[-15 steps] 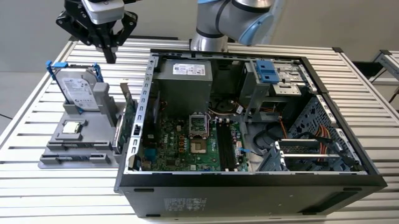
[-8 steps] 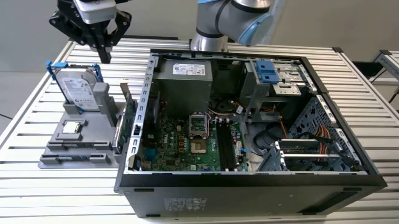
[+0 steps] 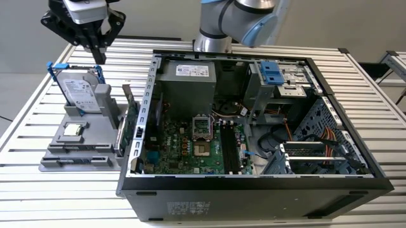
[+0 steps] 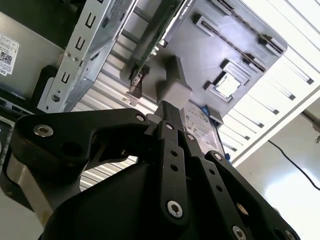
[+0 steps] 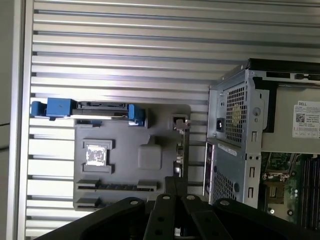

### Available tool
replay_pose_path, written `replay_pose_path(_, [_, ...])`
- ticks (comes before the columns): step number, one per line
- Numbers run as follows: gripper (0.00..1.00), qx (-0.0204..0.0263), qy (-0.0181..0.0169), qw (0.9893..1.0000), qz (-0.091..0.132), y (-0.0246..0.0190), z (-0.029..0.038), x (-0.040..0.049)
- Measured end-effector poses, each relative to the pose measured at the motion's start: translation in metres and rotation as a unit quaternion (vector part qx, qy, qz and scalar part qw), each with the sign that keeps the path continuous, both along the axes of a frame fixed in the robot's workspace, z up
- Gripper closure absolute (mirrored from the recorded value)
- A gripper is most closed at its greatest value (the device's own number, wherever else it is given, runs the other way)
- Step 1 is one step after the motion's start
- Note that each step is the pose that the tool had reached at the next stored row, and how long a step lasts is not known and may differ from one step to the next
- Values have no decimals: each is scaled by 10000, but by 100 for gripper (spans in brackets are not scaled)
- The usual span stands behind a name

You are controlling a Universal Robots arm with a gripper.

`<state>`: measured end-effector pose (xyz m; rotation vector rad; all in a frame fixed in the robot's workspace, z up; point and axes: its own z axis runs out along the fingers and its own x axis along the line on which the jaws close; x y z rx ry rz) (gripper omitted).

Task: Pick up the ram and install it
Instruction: 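Reach for the ram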

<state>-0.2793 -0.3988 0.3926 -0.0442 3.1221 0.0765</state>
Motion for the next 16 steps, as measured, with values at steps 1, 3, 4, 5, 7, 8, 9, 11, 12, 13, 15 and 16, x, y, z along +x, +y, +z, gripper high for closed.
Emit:
replay_pose_path(1, [100, 0, 0, 10000, -3, 0, 0, -21])
replay_pose_path(3, [100, 0, 0, 10000, -9, 0, 0, -62])
replay_pose_path(4, [100, 0, 0, 10000, -13, 0, 0, -83])
replay_pose_path(5, [100, 0, 0, 10000, -17, 0, 0, -101])
replay_pose_path(7, [100, 0, 0, 10000, -32, 0, 0, -139])
replay_pose_path(8, [100, 0, 0, 10000, -40, 0, 0, -158])
replay_pose_path(9, [100, 0, 0, 10000, -48, 0, 0, -176])
replay_pose_path(11, [100, 0, 0, 10000, -65, 0, 0, -214])
replay_pose_path(12, [100, 0, 0, 10000, -73, 0, 0, -231])
replay_pose_path(13, [100, 0, 0, 10000, -82, 0, 0, -250])
replay_pose_path(15, [100, 0, 0, 9999, -102, 0, 0, -287])
replay_pose_path(16, [100, 0, 0, 9999, -114, 0, 0, -307])
